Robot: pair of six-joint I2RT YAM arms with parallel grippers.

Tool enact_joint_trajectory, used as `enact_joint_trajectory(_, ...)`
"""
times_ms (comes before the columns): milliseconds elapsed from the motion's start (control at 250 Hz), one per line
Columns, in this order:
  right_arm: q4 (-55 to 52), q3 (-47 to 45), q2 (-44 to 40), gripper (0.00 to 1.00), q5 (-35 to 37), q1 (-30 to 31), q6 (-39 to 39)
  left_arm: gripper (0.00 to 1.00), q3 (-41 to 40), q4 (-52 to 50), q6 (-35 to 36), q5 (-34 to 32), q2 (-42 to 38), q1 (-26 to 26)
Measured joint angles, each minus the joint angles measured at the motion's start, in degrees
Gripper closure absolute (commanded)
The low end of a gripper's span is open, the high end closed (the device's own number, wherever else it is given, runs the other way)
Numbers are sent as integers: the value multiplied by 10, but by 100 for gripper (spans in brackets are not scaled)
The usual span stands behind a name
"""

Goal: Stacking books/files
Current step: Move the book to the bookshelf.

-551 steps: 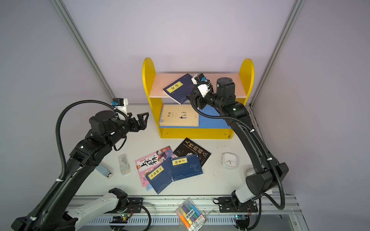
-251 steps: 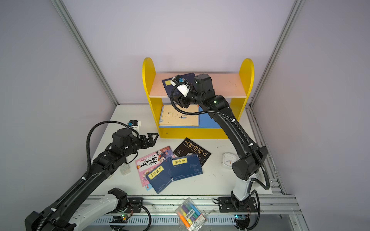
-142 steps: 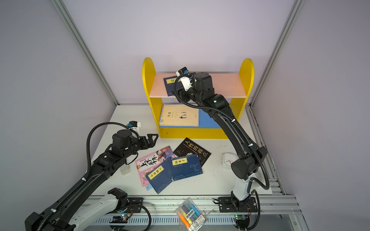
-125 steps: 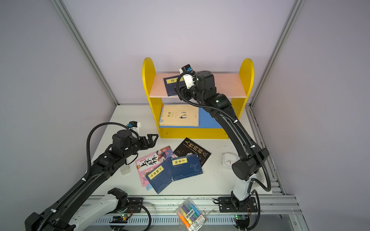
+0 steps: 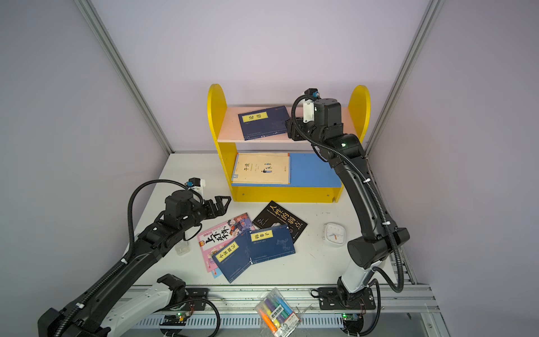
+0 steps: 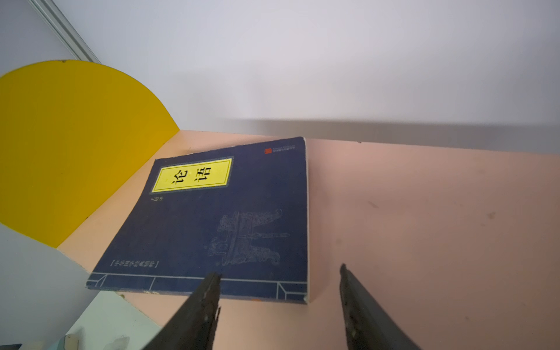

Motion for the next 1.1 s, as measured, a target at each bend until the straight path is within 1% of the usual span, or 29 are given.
enact_joint_trajectory(148, -28, 33, 23, 41, -25, -1, 4, 2, -2, 4, -5, 0, 0, 0)
enact_joint_trajectory(363, -56, 53, 49, 41, -42, -2, 7, 2, -6, 9, -10, 2, -8, 0)
enact_joint_trajectory(679, -61, 92, 83, 41, -54, -3, 9, 2, -15, 8, -14, -1, -18, 0)
enact_joint_trajectory(935, -50, 92, 91, 42, -75, 3, -14, 2, -17, 8, -14, -7, -19, 0)
enact_joint_trajectory(1098, -43, 90, 95, 43, -75, 16, -33, 2, -17, 8, -14, -13, -19, 0)
